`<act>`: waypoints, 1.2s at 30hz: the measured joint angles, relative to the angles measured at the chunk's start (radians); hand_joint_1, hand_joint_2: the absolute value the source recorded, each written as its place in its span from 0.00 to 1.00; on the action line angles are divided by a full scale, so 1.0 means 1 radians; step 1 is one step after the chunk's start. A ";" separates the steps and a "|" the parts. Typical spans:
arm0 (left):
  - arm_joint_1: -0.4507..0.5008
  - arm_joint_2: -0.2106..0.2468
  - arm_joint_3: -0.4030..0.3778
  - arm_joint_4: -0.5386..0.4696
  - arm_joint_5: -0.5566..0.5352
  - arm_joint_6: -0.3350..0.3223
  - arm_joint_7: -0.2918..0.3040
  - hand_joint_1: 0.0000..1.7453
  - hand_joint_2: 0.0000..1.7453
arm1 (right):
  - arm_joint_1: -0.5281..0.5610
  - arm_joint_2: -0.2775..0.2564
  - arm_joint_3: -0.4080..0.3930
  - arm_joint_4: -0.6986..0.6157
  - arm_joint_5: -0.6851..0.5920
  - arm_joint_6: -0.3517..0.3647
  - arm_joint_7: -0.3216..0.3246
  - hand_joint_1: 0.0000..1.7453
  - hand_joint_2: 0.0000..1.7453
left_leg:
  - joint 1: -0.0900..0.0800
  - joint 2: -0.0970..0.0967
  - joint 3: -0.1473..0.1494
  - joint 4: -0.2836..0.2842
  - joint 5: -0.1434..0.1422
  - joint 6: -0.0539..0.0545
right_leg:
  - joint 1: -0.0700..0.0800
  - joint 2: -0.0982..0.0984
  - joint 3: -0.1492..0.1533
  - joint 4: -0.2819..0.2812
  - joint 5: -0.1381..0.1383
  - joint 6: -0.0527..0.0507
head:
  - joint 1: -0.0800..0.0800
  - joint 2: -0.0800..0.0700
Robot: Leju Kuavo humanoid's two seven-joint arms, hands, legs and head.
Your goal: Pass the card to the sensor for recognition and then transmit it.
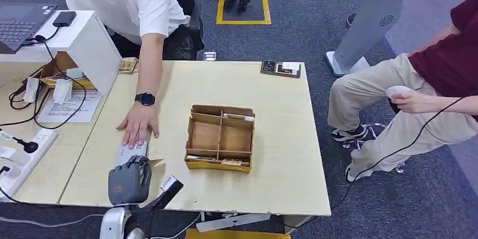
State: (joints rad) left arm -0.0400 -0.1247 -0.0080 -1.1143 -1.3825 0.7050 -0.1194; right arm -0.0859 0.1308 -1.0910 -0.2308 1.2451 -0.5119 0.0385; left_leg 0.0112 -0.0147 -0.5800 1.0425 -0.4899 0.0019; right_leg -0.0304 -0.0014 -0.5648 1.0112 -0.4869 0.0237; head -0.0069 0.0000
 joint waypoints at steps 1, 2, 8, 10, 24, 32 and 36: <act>0.000 0.000 0.000 0.000 0.000 0.000 0.000 1.00 1.00 | 0.000 0.000 0.000 0.000 0.000 0.000 0.000 0.00 1.00 | 0.000 0.000 0.000 0.000 0.000 0.000 | 0.000 0.000 0.000 0.000 0.000 0.000 | 0.000 0.000; 0.000 0.000 0.000 0.000 0.000 0.000 0.000 1.00 1.00 | 0.000 0.000 0.000 0.000 0.000 0.000 0.000 0.00 1.00 | 0.000 0.000 0.000 0.000 0.000 0.000 | 0.000 0.000 0.000 0.000 0.000 0.000 | 0.000 0.000; 0.000 0.000 0.000 0.000 0.000 0.000 0.000 1.00 1.00 | 0.000 0.000 0.000 0.000 0.000 0.000 0.000 0.00 1.00 | 0.000 0.000 0.000 0.000 0.000 0.000 | 0.000 0.000 0.000 0.000 0.000 0.000 | 0.000 0.000; 0.000 0.000 0.000 0.000 0.000 0.000 -0.003 1.00 1.00 | 0.000 0.000 0.000 0.000 0.000 0.000 0.000 0.00 1.00 | 0.000 0.000 0.000 0.000 0.000 0.000 | 0.000 0.000 0.000 0.000 0.000 0.000 | 0.000 0.000; 0.000 -0.068 0.083 -0.128 0.000 0.000 -0.142 1.00 1.00 | 0.001 0.000 0.001 0.001 0.008 -0.005 0.003 0.00 1.00 | 0.000 0.000 -0.001 0.000 0.000 0.000 | 0.000 0.000 0.000 0.000 0.000 0.000 | 0.000 0.000; -0.003 -0.111 0.140 -0.183 0.010 0.000 -0.227 1.00 1.00 | 0.001 0.000 0.002 0.001 0.009 -0.006 0.003 0.00 1.00 | 0.000 0.000 -0.001 0.000 0.000 0.000 | 0.000 0.000 0.000 0.000 0.000 0.000 | 0.000 0.000; -0.028 -0.159 0.238 -0.217 0.048 0.000 -0.336 1.00 1.00 | 0.000 0.000 0.004 0.001 0.012 -0.012 0.009 0.00 1.00 | 0.000 0.000 0.000 0.000 0.000 0.000 | 0.000 0.001 -0.001 0.000 0.000 0.000 | 0.001 0.000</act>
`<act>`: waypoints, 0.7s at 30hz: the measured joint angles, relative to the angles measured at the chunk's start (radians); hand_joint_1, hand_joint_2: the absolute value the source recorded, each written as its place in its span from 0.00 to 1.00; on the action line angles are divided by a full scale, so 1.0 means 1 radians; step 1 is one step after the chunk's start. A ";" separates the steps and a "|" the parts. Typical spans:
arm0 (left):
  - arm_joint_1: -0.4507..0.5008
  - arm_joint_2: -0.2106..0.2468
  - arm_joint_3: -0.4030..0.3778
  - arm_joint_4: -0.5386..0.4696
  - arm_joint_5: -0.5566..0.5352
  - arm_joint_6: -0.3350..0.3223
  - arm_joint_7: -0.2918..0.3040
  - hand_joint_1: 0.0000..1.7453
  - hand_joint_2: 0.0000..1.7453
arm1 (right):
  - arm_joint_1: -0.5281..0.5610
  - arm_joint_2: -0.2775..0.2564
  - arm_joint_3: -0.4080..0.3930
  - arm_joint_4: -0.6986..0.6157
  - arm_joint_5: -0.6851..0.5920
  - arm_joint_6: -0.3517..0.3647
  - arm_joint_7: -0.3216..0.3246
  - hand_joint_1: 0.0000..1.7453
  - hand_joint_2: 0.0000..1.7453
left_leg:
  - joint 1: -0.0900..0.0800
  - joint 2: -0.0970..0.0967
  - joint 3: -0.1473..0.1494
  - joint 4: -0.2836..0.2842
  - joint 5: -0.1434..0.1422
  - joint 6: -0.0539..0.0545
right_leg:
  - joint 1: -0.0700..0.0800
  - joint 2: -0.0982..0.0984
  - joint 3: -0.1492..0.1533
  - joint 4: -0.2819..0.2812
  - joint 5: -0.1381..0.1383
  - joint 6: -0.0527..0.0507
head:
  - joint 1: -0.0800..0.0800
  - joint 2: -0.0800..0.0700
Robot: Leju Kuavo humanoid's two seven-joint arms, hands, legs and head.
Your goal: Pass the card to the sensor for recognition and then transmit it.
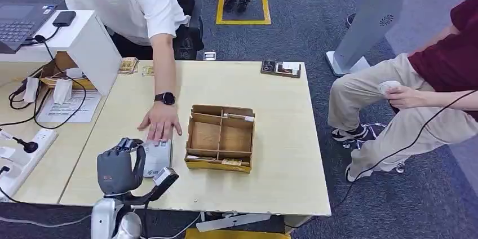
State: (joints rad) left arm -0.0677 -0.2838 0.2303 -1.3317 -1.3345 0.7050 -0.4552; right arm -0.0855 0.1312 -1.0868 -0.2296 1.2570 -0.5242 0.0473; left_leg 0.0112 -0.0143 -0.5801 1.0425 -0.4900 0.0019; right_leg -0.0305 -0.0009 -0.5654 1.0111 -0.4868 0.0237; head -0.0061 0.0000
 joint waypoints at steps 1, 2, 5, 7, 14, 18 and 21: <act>-0.005 -0.002 0.019 -0.007 0.016 0.000 -0.013 1.00 1.00 | 0.001 0.000 0.001 0.000 0.000 0.000 0.003 0.00 1.00 | 0.000 0.000 0.000 0.000 0.000 0.000 | 0.000 0.000 0.000 0.000 0.000 0.000 | -0.002 0.000; -0.009 -0.004 0.035 -0.014 0.031 0.000 -0.022 1.00 1.00 | 0.001 0.000 0.002 0.000 0.000 -0.001 0.006 0.00 1.00 | 0.000 0.000 0.000 0.000 0.000 0.000 | 0.000 0.000 0.000 0.000 0.000 0.000 | -0.002 0.000; -0.019 -0.007 0.073 -0.035 0.075 0.000 -0.038 1.00 1.00 | 0.000 0.000 0.003 0.000 0.003 -0.003 0.007 0.00 1.00 | 0.000 0.000 0.000 0.000 0.000 0.000 | 0.000 0.000 0.000 0.000 0.000 0.000 | -0.002 0.000; -0.022 -0.007 0.083 -0.042 0.053 0.000 -0.025 1.00 1.00 | 0.000 0.000 0.003 0.000 -0.001 -0.003 0.009 0.00 1.00 | 0.000 0.000 0.000 0.000 0.000 0.000 | 0.000 0.000 0.000 0.000 0.000 0.000 | -0.002 0.000; -0.020 -0.007 0.094 -0.049 -0.076 0.000 0.034 1.00 1.00 | 0.000 0.000 0.010 0.001 -0.002 -0.002 0.012 0.00 1.00 | 0.000 0.000 0.000 0.000 0.000 0.000 | 0.000 0.000 0.000 0.000 0.000 0.000 | -0.001 0.000; -0.020 -0.007 0.094 -0.049 -0.078 0.000 0.037 1.00 1.00 | 0.000 0.000 0.010 0.001 -0.002 -0.002 0.012 0.00 1.00 | 0.000 0.000 0.000 0.000 0.000 0.000 | 0.000 0.000 0.000 0.000 0.000 0.000 | -0.001 0.000; -0.020 -0.006 0.094 -0.049 -0.086 0.000 0.050 1.00 1.00 | 0.000 0.000 0.011 0.002 -0.002 -0.002 0.012 0.00 1.00 | 0.000 0.000 0.000 0.000 0.000 0.000 | 0.000 0.000 0.000 0.000 0.000 0.000 | -0.001 0.000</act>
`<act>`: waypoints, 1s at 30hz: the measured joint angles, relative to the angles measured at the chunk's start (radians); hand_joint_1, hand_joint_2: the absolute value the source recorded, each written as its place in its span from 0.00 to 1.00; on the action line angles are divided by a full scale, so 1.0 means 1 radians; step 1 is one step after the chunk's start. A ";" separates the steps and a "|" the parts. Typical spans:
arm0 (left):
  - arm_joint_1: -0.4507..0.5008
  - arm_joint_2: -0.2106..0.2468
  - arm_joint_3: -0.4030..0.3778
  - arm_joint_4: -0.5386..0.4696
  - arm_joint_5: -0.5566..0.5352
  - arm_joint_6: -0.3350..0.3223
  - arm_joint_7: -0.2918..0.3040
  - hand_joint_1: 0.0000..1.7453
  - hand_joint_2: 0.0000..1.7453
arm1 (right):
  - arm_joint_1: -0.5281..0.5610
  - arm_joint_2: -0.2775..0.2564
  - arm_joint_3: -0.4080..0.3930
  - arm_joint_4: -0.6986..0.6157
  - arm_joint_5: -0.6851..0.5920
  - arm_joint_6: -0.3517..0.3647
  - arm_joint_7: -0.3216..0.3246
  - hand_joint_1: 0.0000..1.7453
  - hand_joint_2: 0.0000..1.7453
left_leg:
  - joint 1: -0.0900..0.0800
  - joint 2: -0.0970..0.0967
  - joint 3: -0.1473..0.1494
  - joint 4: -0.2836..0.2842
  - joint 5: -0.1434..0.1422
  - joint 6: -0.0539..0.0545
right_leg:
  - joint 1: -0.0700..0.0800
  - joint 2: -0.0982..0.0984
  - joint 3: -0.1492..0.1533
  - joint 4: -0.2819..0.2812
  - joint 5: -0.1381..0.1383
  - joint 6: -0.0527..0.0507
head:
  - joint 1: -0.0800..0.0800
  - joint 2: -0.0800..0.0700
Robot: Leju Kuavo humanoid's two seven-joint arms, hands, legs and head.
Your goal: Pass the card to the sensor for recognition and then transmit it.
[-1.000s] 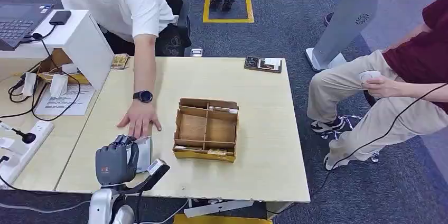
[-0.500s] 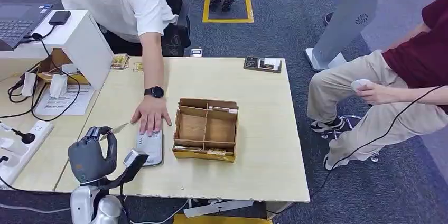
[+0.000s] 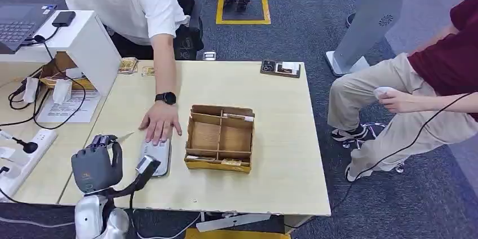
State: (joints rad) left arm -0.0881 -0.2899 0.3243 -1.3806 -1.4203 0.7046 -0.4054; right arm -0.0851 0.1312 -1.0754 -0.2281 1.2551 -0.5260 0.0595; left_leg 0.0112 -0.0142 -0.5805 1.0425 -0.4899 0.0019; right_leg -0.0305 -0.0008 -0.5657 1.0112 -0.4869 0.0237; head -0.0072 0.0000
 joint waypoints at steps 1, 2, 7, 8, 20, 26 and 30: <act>0.000 0.005 -0.004 0.002 -0.032 0.000 0.066 1.00 1.00 | 0.000 0.000 0.003 0.000 0.000 0.002 0.002 0.00 1.00 | 0.000 0.000 0.000 0.000 0.000 0.000 | 0.000 0.000 0.000 0.000 0.000 0.000 | 0.000 0.000; 0.000 0.008 -0.007 0.004 -0.041 0.000 0.090 1.00 1.00 | 0.000 0.000 0.003 0.000 0.000 0.002 0.002 0.00 1.00 | 0.000 0.000 0.000 0.000 0.000 0.000 | 0.000 0.000 0.000 0.000 0.000 0.000 | 0.000 0.000; -0.003 0.145 -0.299 0.223 -0.023 -0.002 0.350 1.00 1.00 | -0.004 0.000 0.008 0.003 0.012 0.017 0.000 0.00 1.00 | 0.000 0.000 0.000 0.000 0.000 0.000 | 0.000 0.000 0.000 0.000 0.000 0.000 | 0.000 0.000; -0.005 0.150 -0.309 0.240 -0.019 -0.002 0.340 1.00 1.00 | -0.004 0.000 0.008 0.003 0.013 0.018 0.000 0.00 1.00 | 0.000 0.000 0.000 0.000 0.000 0.000 | 0.000 0.000 0.000 0.000 0.000 0.000 | 0.000 0.000; -0.022 0.167 -0.344 0.332 0.008 0.000 0.286 1.00 1.00 | -0.008 0.000 0.009 0.003 0.015 0.020 -0.001 0.00 1.00 | 0.000 0.000 0.001 0.000 0.000 0.000 | 0.000 0.000 0.001 0.000 0.000 0.000 | 0.000 0.000; -0.022 0.169 -0.352 0.352 0.002 0.000 0.289 1.00 1.00 | -0.008 0.000 0.009 0.003 0.014 0.020 -0.003 0.00 1.00 | 0.000 0.000 0.001 0.000 0.000 0.000 | 0.000 0.000 0.001 0.000 0.000 0.000 | 0.000 0.000; -0.024 0.175 -0.353 0.369 -0.004 0.000 0.291 1.00 1.00 | -0.008 0.000 0.009 0.003 0.014 0.020 -0.003 0.00 1.00 | 0.000 0.000 0.001 0.000 0.000 0.000 | 0.000 0.000 0.001 0.000 0.000 0.000 | 0.000 0.000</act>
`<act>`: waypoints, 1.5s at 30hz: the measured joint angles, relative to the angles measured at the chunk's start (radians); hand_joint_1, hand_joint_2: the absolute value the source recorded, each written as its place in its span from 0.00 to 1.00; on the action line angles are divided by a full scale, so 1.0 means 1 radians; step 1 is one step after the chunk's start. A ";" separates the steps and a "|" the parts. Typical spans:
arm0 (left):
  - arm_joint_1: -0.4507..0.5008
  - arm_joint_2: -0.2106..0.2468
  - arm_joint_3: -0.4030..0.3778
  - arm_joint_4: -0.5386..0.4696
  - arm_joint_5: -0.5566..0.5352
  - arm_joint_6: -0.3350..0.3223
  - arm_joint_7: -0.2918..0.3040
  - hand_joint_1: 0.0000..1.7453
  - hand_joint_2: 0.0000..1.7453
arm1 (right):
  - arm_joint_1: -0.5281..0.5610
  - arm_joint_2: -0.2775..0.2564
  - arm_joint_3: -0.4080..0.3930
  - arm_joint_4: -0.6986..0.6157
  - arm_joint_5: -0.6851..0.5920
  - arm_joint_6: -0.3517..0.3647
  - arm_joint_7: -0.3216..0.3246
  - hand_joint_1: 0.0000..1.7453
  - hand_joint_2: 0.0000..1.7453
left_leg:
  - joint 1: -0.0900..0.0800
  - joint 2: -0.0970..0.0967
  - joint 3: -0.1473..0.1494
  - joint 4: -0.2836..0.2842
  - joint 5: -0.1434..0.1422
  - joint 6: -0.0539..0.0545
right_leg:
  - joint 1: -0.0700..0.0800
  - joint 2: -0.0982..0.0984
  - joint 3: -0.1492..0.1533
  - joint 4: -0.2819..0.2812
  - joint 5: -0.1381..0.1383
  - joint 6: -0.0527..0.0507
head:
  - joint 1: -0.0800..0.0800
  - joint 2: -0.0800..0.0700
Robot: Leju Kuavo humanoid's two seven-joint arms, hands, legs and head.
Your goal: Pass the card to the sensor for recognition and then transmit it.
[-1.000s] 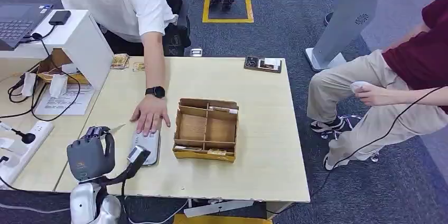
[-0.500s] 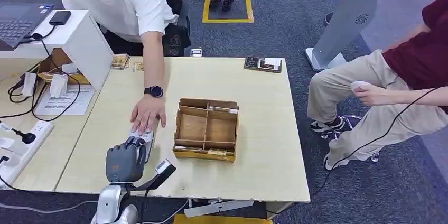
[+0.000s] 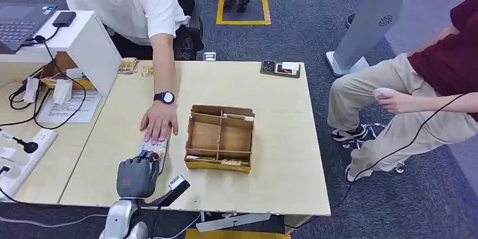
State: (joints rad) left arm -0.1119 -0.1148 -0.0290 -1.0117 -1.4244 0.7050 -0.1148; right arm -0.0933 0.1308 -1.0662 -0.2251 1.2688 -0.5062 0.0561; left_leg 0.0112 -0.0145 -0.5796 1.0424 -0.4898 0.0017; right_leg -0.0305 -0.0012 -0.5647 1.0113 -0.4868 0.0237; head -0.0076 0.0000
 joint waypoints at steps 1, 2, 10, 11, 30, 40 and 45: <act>0.000 0.000 0.000 0.003 0.000 0.000 0.001 1.00 1.00 | 0.000 0.000 0.000 0.000 0.000 0.000 0.000 0.00 1.00 | 0.000 0.000 0.000 0.000 0.000 0.000 | 0.000 0.000 0.000 0.000 0.000 0.000 | 0.000 0.000; -0.001 0.000 -0.001 0.006 0.000 0.000 0.002 1.00 1.00 | 0.000 0.000 0.000 0.000 0.000 0.000 0.000 0.00 1.00 | 0.000 0.000 0.000 0.000 0.000 0.000 | 0.000 0.000 0.000 0.000 0.000 0.000 | 0.000 0.000; -0.008 0.003 -0.002 0.026 -0.002 0.000 0.011 1.00 1.00 | 0.000 0.000 0.000 0.000 0.000 0.000 0.000 0.00 1.00 | 0.000 0.000 0.000 0.000 0.000 0.000 | 0.000 0.000 0.000 0.000 0.000 0.000 | 0.000 0.000; -0.008 0.004 -0.002 0.026 -0.002 0.000 0.011 1.00 1.00 | 0.000 0.000 0.000 0.000 0.000 0.000 0.000 0.00 1.00 | 0.000 0.000 0.000 0.000 0.000 0.000 | 0.000 0.000 0.000 0.000 0.000 0.000 | 0.000 0.000; -0.017 0.009 -0.005 0.048 0.000 0.000 0.019 1.00 1.00 | 0.000 0.000 0.000 0.000 -0.001 0.000 0.000 0.00 1.00 | 0.000 0.000 0.000 0.000 0.000 0.000 | 0.000 0.000 0.000 0.000 0.000 0.000 | 0.000 0.000; -0.012 -0.138 0.128 -0.154 0.577 0.002 -0.526 1.00 1.00 | 0.005 0.002 0.000 0.000 -0.013 -0.023 -0.010 0.00 1.00 | 0.000 -0.001 -0.001 0.001 0.000 0.001 | 0.000 -0.001 -0.001 0.000 0.000 0.000 | 0.001 0.000; -0.047 -0.177 0.128 -0.281 0.650 0.000 -0.533 1.00 1.00 | 0.007 0.004 0.000 0.000 -0.008 -0.023 -0.014 0.00 1.00 | 0.000 -0.001 0.000 0.001 0.000 0.001 | -0.001 0.000 -0.001 0.000 0.000 0.001 | 0.000 0.000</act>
State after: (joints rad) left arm -0.1590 -0.2918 0.0988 -1.2927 -0.7748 0.7046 -0.6477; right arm -0.0863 0.1347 -1.0662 -0.2247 1.2608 -0.5295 0.0423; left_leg 0.0107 -0.0152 -0.5797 1.0431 -0.4895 0.0026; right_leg -0.0311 -0.0012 -0.5653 1.0110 -0.4865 0.0242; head -0.0080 0.0000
